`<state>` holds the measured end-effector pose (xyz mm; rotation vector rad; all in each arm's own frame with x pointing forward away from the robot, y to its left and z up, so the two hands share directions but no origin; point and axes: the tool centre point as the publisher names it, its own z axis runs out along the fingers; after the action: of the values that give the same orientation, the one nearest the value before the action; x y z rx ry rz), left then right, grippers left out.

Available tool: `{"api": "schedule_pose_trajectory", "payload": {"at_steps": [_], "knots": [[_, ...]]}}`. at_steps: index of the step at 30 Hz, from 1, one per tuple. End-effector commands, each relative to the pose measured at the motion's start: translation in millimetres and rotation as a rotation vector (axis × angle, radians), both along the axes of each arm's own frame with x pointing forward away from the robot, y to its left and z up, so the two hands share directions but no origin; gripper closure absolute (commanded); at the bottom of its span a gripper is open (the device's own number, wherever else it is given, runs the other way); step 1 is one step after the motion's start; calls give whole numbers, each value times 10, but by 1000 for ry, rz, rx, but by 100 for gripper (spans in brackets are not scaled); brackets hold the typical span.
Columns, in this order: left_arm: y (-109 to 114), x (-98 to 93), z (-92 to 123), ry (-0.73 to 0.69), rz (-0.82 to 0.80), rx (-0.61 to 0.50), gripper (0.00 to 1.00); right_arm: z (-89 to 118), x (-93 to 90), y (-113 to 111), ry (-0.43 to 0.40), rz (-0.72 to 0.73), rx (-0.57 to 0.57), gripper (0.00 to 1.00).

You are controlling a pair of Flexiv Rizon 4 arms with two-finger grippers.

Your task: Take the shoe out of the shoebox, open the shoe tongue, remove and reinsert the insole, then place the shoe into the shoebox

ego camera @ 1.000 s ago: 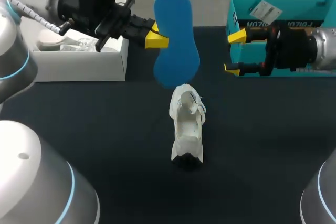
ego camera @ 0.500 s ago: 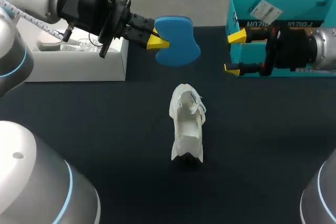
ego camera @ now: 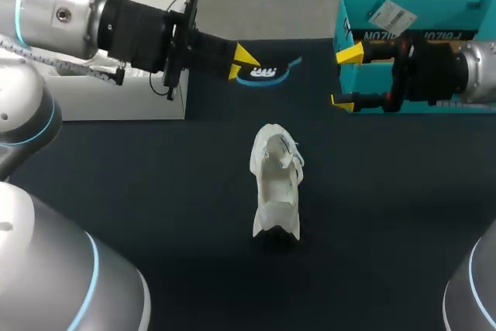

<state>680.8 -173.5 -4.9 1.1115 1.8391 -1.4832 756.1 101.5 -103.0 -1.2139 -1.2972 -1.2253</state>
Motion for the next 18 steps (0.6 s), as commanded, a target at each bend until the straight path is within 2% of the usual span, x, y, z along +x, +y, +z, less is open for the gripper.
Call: {"api": "schedule_pose_trajectory", "payload": {"at_steps": [1,4,5,8,9,12,18], "knots": [[25,-110,-46,-192,59,-76,100,-4,-13,7,0,-3,-1,0],[25,-110,-46,-192,59,-76,100,-4,-13,7,0,-3,-1,0],[16,-86,-118,-276,50,-70,100,-4,-13,7,0,-3,-1,0],[-5,-48,-243,-342,83,-96,100,-4,-13,7,0,-3,-1,0],[-9,-18,-299,-426,77,-98,100,-4,-13,7,0,-3,-1,0],[-22,38,-380,-500,91,-129,100,-4,-13,7,0,-3,-1,0],[-75,110,-522,-531,104,-129,100,-4,-13,7,0,-3,-1,0]]}}
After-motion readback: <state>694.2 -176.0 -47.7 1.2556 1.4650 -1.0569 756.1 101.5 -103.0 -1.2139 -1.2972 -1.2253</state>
